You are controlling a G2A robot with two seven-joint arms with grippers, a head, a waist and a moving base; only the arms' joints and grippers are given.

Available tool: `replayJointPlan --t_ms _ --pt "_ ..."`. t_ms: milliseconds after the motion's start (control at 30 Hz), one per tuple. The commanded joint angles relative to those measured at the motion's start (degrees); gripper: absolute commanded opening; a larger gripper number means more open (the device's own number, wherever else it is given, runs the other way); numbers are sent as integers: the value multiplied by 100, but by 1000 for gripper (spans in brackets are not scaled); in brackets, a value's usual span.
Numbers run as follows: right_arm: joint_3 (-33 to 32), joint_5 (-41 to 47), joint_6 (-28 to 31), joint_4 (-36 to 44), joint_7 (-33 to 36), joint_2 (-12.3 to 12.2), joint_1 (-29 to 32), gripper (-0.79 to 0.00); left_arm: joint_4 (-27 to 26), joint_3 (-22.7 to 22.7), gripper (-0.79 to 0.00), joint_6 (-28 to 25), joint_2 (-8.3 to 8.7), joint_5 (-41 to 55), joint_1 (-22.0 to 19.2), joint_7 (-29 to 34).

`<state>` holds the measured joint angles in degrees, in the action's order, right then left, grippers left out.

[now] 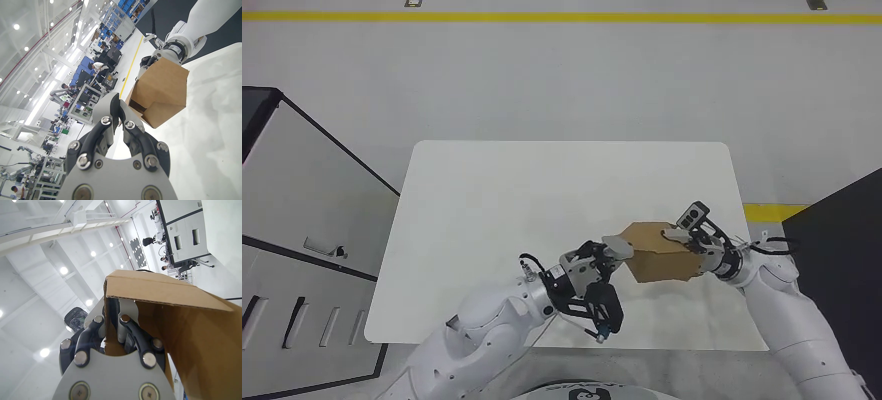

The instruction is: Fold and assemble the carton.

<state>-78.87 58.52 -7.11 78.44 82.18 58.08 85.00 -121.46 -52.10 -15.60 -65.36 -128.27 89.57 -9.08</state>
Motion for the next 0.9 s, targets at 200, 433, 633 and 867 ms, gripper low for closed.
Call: replayJointPlan --t_ms 200,433,633,867 --pt "5 62 -2 -10 34 9 -18 -785 35 85 -785 -67 -3 7 -39 -71" --pt "29 -30 99 26 154 11 -20 -785 68 153 -785 -130 -6 9 -83 -116" --pt "37 -96 230 45 338 10 -28 -785 127 195 -785 -177 -3 2 -100 -130" --pt "-9 -169 510 69 432 9 -42 -785 199 199 -785 -223 5 23 -101 -110"
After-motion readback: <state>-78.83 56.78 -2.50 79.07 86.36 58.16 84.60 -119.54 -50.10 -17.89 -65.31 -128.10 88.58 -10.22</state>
